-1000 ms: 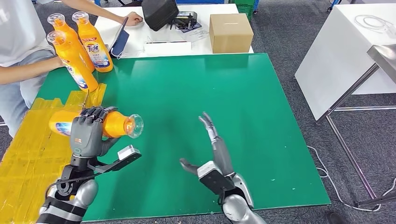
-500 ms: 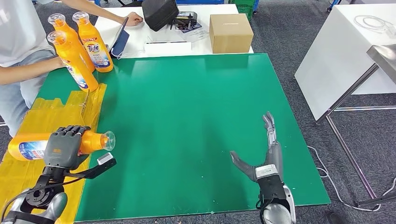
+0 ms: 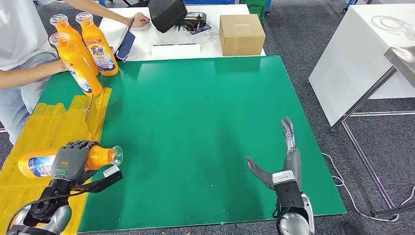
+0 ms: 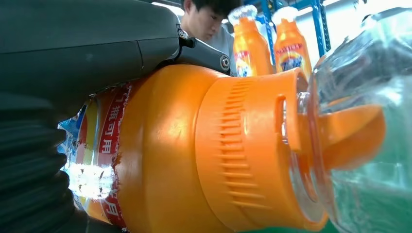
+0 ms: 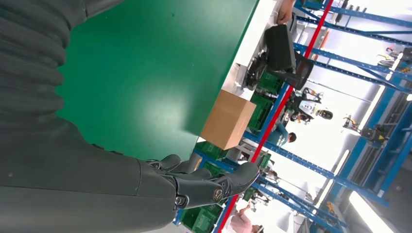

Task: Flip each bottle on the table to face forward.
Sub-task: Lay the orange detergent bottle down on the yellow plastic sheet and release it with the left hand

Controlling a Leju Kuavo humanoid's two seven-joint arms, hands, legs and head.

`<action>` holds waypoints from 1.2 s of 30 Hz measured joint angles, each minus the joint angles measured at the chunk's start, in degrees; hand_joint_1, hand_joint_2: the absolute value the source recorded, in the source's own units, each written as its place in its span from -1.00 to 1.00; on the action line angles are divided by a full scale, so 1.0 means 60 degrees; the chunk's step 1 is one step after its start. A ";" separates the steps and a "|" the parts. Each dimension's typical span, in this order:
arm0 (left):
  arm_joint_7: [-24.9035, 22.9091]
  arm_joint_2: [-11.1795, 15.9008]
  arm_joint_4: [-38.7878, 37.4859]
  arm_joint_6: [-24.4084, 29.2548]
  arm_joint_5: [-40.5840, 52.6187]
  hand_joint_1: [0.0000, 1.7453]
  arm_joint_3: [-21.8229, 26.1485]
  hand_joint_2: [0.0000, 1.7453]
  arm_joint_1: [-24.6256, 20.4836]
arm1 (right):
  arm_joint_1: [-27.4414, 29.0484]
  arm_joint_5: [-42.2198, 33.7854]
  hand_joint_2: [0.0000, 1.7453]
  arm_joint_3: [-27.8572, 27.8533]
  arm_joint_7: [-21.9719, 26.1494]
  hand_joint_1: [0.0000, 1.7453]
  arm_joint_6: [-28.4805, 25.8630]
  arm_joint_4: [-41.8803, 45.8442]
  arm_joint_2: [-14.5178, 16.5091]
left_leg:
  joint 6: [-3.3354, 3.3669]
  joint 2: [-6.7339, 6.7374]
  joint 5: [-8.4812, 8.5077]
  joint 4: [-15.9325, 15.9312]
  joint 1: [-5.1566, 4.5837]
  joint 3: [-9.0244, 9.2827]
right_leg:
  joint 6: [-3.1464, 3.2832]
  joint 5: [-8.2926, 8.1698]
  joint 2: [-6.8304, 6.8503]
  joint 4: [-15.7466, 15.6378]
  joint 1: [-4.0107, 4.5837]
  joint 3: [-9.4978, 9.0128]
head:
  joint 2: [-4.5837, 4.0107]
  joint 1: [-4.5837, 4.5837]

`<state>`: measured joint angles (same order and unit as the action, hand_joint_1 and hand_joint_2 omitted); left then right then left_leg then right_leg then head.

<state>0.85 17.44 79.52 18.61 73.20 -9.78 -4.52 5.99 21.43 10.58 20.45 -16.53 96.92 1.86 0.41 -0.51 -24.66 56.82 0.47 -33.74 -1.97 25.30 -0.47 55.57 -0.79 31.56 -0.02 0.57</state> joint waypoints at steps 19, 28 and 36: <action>-0.0608 -0.0529 -0.2303 0.0311 0.0712 -1.00 -0.0484 1.00 -0.0846 | -0.0325 0.0189 1.00 0.0056 -0.0112 -1.00 0.0087 -0.0272 0.0028 | 0.0000 -0.0005 0.0001 0.0000 -0.0001 0.0003 | 0.0000 0.0000 0.0002 0.0000 0.0000 -0.0009 | 0.0000 0.0000; -0.0576 -0.0760 -0.4003 0.0827 0.0756 -1.00 -0.0473 1.00 -0.1648 | -0.0493 0.0145 1.00 0.0205 -0.0216 -1.00 0.0088 -0.0423 0.0026 | -0.0002 -0.0020 0.0000 -0.0005 -0.0001 0.0079 | 0.0001 0.0003 0.0013 0.0000 0.0000 -0.0093 | 0.0000 0.0003; -0.0390 -0.0940 -0.4451 0.1225 0.0442 -1.00 -0.0407 1.00 -0.1794 | -0.0517 0.0112 1.00 0.0209 -0.0237 -1.00 0.0081 -0.0552 0.0021 | -0.0009 -0.0028 0.0008 -0.0006 -0.0001 0.0115 | 0.0001 0.0002 0.0016 0.0000 0.0000 -0.0130 | 0.0000 0.0002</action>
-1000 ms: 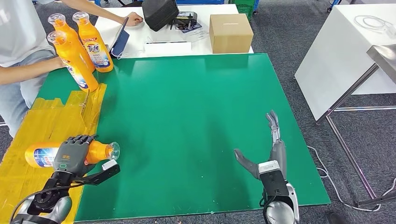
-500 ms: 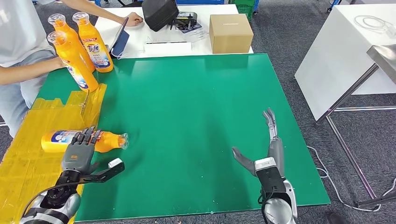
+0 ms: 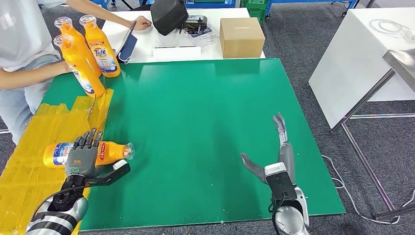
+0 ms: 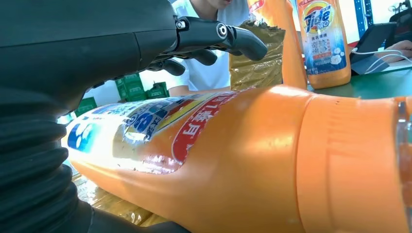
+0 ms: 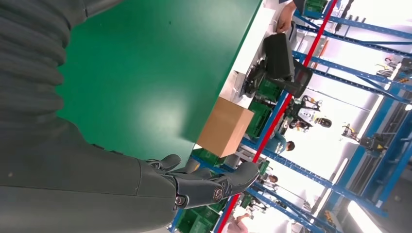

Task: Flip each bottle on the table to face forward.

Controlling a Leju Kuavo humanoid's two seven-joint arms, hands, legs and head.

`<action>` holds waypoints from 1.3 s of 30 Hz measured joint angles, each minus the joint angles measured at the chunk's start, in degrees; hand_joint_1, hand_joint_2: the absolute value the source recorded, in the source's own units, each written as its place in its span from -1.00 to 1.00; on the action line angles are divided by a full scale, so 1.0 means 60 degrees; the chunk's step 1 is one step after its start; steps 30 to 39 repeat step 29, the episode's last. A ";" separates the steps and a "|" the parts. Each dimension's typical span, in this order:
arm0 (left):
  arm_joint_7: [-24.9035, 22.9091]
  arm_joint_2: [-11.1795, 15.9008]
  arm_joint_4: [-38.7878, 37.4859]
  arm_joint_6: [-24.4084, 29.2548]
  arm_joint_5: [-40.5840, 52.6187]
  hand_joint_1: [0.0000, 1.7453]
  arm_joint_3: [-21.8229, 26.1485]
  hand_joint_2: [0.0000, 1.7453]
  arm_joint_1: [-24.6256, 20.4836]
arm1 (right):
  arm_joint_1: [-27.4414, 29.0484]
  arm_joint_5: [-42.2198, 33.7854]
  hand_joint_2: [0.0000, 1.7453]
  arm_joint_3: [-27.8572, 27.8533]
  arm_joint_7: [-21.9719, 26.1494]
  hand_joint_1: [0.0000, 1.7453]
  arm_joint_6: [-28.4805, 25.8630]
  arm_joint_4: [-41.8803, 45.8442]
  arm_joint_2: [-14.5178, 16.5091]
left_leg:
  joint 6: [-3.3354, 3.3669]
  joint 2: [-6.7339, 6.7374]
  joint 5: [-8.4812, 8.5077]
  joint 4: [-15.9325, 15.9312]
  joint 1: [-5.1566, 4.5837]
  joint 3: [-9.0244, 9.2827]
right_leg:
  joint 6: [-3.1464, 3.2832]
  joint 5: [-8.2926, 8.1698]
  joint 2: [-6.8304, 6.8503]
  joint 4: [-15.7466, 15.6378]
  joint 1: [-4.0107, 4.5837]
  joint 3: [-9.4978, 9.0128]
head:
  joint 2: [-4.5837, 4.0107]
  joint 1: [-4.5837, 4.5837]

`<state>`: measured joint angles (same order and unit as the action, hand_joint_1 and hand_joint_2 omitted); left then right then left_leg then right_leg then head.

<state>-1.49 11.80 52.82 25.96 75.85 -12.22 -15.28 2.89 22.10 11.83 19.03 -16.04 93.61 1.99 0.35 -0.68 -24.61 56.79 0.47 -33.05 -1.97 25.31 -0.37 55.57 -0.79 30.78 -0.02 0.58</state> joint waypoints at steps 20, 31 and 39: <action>0.5475 -0.0525 0.3828 -0.1699 -0.7522 -1.00 0.0975 1.00 0.2305 | -0.0038 -0.0759 1.00 0.0215 0.0333 -1.00 0.0359 -0.0163 -0.0137 | -0.0002 0.0016 -0.0003 0.0003 0.0002 -0.0079 | 0.0000 -0.0001 -0.0005 0.0000 0.0003 0.0083 | 0.0000 0.0001; 0.6912 -0.0374 0.5363 -0.5426 -1.0409 -1.00 0.1404 1.00 0.3230 | -0.0049 -0.2057 1.00 0.0225 0.0592 -1.00 0.1269 -0.0162 -0.0191 | -0.0001 0.0013 -0.0003 0.0003 0.0001 -0.0080 | -0.0001 0.0000 -0.0004 -0.0001 0.0001 0.0090 | 0.0000 -0.0002; 0.6912 -0.0374 0.5363 -0.5426 -1.0409 -1.00 0.1404 1.00 0.3230 | -0.0049 -0.2057 1.00 0.0225 0.0592 -1.00 0.1269 -0.0162 -0.0191 | -0.0001 0.0013 -0.0003 0.0003 0.0001 -0.0080 | -0.0001 0.0000 -0.0004 -0.0001 0.0001 0.0090 | 0.0000 -0.0002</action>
